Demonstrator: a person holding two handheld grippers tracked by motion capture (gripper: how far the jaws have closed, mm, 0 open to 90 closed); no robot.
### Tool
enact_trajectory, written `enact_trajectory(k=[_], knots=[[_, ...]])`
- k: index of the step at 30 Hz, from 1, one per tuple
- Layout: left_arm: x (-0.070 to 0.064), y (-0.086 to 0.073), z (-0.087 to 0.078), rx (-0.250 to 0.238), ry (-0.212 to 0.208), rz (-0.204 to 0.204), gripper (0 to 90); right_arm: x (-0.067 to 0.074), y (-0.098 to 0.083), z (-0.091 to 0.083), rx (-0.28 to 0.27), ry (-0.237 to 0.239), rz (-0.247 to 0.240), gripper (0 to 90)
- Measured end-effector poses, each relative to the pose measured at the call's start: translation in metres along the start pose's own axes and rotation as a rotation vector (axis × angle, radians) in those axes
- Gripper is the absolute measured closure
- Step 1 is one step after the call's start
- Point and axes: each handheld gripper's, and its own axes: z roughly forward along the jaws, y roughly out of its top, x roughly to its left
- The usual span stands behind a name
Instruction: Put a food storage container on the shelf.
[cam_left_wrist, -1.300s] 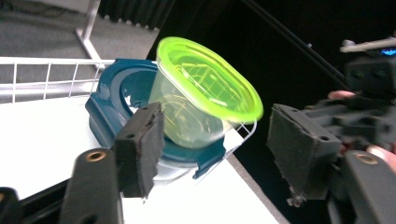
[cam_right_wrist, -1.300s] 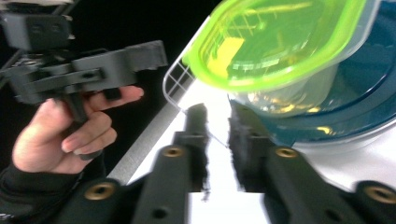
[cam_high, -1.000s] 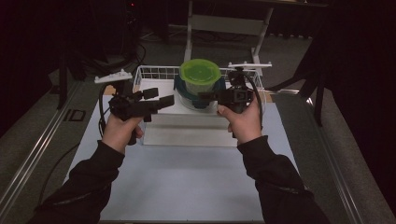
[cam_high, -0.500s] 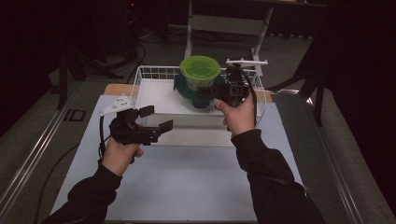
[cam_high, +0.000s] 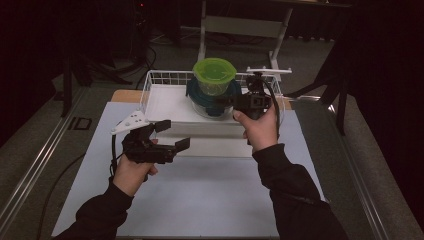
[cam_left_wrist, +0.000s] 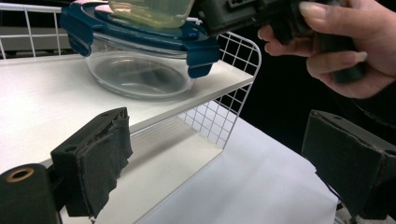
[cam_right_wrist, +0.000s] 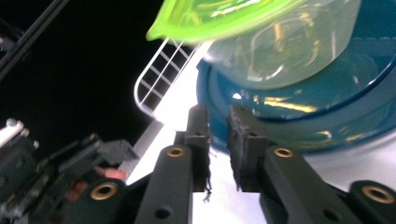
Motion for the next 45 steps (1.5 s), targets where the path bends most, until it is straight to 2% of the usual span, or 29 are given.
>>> enact_trajectory(k=[4, 10, 12, 14, 15, 17, 18, 20, 23, 26, 28, 33, 36, 43, 45], knots=[[-0.005, 0.0, 0.0, 0.005, -0.003, 0.011, 0.7, 0.006, -0.012, -0.007, -0.01, 0.014, -0.054, 63.9], [-0.011, -0.003, 0.002, 0.013, -0.029, 0.03, 0.6, 0.007, -0.034, -0.015, -0.04, 0.046, -0.116, 40.0], [-0.012, -0.005, 0.003, 0.015, -0.044, 0.023, 0.5, 0.007, -0.041, -0.017, -0.057, 0.048, -0.131, 31.0], [-0.014, -0.007, 0.003, 0.019, -0.054, 0.019, 0.5, 0.006, -0.05, -0.019, -0.061, 0.085, -0.177, 19.8], [-0.015, -0.008, 0.004, 0.011, -0.059, 0.019, 0.6, 0.005, -0.054, -0.02, -0.071, 0.087, -0.2, 17.4], [-0.018, -0.011, 0.004, 0.013, -0.057, 0.033, 0.6, 0.003, -0.062, -0.023, -0.082, 0.074, -0.237, 17.0], [-0.019, -0.011, 0.005, 0.019, -0.051, 0.044, 0.6, 0.002, -0.067, -0.023, -0.089, 0.052, -0.265, 16.3], [-0.022, -0.015, 0.005, 0.012, -0.057, 0.064, 0.6, -0.001, -0.075, -0.024, -0.093, 0.039, -0.29, 14.6], [-0.025, -0.019, 0.006, 0.019, -0.072, 0.096, 0.6, -0.007, -0.087, -0.025, -0.093, 0.018, -0.307, 14.6], [-0.027, -0.024, 0.006, 0.028, -0.082, 0.095, 0.6, -0.014, -0.101, -0.025, -0.096, 0.01, -0.322, 14.7], [-0.028, -0.028, 0.007, 0.035, -0.088, 0.094, 0.6, -0.019, -0.11, -0.024, -0.089, 0.004, -0.324, 14.7], [-0.03, -0.042, 0.01, 0.057, -0.105, 0.094, 0.6, -0.03, -0.13, -0.021, -0.084, 0.026, -0.327, 14.7], [-0.031, -0.052, 0.012, 0.072, -0.11, 0.091, 0.6, -0.036, -0.141, -0.019, -0.076, 0.017, -0.338, 14.7], [-0.029, -0.077, 0.014, 0.087, -0.134, 0.082, 0.6, -0.052, -0.165, -0.014, -0.063, 0.009, -0.327, 14.7], [-0.029, -0.084, 0.015, 0.093, -0.13, 0.094, 0.6, -0.058, -0.173, -0.012, -0.064, 0.013, -0.319, 14.8]])
